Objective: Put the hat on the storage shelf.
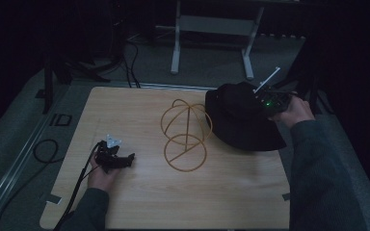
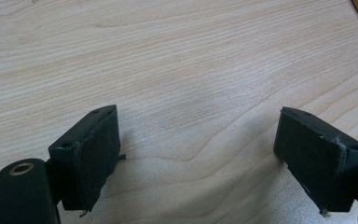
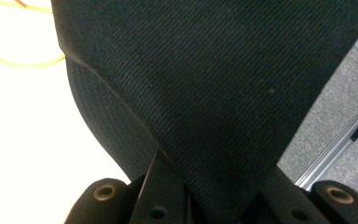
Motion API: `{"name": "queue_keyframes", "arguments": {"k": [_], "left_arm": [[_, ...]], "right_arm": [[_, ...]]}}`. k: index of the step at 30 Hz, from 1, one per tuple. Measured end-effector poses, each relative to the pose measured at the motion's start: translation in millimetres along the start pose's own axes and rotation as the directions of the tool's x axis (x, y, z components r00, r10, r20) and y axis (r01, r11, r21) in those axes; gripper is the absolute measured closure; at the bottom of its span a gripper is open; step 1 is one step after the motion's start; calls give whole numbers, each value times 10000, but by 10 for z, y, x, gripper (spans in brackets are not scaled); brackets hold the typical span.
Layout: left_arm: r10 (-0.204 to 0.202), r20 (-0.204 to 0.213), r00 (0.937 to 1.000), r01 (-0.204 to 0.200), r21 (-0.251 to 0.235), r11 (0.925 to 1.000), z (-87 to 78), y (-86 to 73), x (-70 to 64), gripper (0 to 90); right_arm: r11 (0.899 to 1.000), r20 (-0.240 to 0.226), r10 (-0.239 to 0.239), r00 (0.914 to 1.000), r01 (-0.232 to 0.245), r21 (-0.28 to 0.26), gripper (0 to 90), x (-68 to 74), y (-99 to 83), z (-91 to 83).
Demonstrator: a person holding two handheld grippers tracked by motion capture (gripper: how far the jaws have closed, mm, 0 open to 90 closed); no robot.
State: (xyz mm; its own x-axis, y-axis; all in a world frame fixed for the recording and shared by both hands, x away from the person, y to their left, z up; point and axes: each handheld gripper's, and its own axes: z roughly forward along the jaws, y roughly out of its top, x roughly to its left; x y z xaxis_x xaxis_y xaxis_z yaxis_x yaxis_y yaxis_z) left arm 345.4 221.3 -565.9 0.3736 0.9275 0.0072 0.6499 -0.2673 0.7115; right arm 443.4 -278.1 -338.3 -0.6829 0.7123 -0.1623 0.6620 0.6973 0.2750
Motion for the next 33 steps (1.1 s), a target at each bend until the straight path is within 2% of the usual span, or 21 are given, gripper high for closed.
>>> {"name": "queue_keyframes", "arguments": {"k": [11,33], "left_arm": [[-4,3,10000,4,4,10000,-1,0,0,147],[-5,4,10000,5,1,10000,0,0,0,148]], "right_arm": [[9997,3,-245,9997,245,-46,876,11,15,-112],[9988,-118,-380,9992,377,-302,876,-20,3,-299]]}}
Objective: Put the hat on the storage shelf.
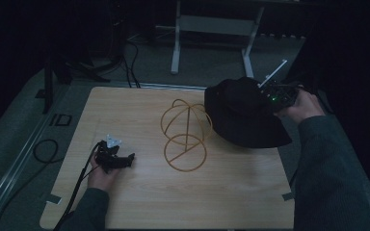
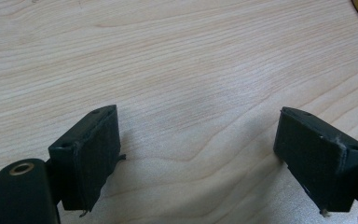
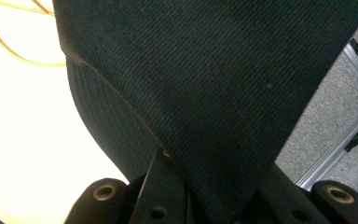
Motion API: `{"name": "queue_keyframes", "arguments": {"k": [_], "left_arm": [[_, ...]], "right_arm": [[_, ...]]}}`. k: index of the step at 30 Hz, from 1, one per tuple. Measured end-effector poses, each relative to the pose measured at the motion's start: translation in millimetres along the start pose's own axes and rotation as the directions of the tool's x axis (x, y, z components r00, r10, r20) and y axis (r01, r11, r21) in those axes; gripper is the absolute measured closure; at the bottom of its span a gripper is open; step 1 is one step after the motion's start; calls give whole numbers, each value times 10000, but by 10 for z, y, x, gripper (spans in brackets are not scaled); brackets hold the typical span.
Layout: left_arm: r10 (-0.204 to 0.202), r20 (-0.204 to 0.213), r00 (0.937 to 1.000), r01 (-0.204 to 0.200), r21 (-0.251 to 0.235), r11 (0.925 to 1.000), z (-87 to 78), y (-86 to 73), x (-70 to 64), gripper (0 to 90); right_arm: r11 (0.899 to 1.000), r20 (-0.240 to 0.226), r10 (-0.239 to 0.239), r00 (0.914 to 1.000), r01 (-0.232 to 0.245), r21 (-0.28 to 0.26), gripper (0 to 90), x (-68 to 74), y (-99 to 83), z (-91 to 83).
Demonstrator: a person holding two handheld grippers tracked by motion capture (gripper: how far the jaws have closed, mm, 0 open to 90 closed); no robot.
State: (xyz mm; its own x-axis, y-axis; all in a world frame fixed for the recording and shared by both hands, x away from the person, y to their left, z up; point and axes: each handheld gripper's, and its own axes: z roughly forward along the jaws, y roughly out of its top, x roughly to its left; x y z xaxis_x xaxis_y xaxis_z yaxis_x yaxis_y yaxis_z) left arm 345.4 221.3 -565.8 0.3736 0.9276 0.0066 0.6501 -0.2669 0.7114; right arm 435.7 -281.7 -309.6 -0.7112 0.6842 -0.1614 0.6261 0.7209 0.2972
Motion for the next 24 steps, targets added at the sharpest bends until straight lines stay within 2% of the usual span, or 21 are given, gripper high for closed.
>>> {"name": "queue_keyframes", "arguments": {"k": [8,16,24], "left_arm": [[-2,-1,10000,2,-5,10000,0,0,0,148],[-17,2,10000,17,-19,10000,1,0,-1,148],[-5,4,10000,5,-10,10000,1,0,0,148]], "right_arm": [[9996,20,55,10000,-54,-270,876,-28,-33,-115],[9969,-68,174,9998,-179,-766,876,-67,-96,-263],[9959,-74,143,9999,-149,-888,877,-88,-126,-341]]}}
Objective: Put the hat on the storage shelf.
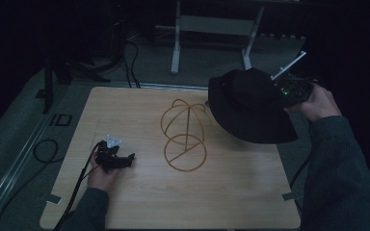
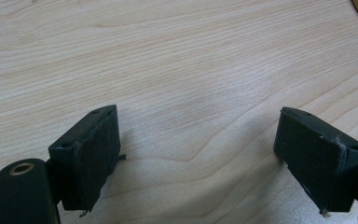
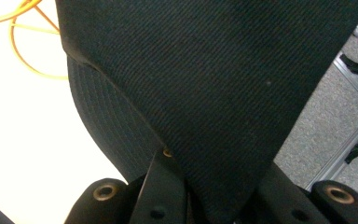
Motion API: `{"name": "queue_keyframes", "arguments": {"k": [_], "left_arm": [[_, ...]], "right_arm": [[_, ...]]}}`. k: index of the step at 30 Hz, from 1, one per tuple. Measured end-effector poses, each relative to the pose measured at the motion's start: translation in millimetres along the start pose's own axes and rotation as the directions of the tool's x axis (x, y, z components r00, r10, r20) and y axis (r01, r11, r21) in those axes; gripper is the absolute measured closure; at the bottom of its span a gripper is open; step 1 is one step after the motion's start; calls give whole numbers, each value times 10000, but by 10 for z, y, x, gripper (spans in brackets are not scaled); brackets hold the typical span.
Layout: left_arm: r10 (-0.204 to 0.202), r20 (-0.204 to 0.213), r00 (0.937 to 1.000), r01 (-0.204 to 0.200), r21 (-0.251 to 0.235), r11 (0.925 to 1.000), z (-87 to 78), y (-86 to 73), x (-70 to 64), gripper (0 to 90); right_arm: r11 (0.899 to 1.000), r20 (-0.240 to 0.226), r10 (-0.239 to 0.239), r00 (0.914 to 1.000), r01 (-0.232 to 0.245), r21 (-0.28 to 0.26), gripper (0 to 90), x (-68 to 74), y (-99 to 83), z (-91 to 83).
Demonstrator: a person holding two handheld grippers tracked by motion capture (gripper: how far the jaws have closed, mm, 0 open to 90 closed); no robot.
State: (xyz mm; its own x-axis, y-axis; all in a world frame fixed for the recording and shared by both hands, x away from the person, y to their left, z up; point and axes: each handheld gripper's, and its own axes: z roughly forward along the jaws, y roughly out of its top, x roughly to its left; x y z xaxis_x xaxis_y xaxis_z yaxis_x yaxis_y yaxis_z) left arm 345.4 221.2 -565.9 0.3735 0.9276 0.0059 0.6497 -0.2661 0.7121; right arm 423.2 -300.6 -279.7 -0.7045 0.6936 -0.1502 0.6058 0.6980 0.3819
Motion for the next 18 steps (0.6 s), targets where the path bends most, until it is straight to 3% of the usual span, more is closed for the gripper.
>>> {"name": "queue_keyframes", "arguments": {"k": [18], "left_arm": [[4,5,10000,-4,5,10000,-1,0,0,148]], "right_arm": [[9982,-261,-467,9986,457,-376,876,82,1,-149]]}}
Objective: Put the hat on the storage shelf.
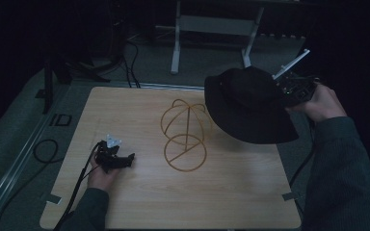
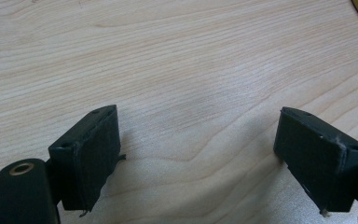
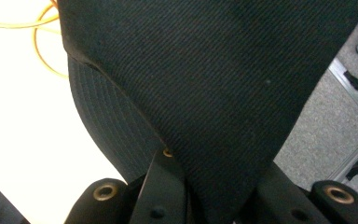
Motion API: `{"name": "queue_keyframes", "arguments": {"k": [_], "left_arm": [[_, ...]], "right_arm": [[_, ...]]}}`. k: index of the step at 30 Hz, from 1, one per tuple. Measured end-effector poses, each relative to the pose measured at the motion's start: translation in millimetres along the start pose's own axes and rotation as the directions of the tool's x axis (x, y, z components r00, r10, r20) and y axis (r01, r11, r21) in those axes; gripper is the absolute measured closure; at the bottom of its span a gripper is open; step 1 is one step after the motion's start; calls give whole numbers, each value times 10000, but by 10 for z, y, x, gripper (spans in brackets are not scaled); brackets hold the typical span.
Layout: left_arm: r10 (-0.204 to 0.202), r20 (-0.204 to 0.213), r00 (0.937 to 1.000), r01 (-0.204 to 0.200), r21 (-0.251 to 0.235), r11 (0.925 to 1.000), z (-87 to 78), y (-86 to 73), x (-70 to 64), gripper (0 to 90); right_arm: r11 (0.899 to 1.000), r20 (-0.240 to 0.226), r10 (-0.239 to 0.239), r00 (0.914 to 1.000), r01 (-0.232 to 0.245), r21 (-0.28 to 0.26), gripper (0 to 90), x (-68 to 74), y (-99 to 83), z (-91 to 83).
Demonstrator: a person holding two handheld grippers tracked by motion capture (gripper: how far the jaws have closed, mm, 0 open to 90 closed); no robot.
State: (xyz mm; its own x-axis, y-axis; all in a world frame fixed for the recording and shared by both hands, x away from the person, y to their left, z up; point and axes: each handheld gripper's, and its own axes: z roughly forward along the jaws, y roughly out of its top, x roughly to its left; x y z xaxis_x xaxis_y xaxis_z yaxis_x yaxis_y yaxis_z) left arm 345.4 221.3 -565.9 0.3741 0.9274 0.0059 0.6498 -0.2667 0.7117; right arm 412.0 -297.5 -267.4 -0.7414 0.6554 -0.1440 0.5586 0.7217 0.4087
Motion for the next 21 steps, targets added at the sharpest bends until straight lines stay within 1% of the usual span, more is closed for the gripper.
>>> {"name": "queue_keyframes", "arguments": {"k": [5,14,21], "left_arm": [[-8,-4,10000,8,-11,10000,1,0,-1,148],[-8,-4,10000,8,-9,10000,1,0,-1,148],[-7,-8,10000,7,-10,10000,1,0,-1,147]], "right_arm": [[9997,-71,-80,9999,79,-246,876,8,-4,-55],[9993,-335,-269,9991,260,-255,876,22,-34,-107],[9986,-411,-304,9987,286,-448,876,21,-69,-170]]}}
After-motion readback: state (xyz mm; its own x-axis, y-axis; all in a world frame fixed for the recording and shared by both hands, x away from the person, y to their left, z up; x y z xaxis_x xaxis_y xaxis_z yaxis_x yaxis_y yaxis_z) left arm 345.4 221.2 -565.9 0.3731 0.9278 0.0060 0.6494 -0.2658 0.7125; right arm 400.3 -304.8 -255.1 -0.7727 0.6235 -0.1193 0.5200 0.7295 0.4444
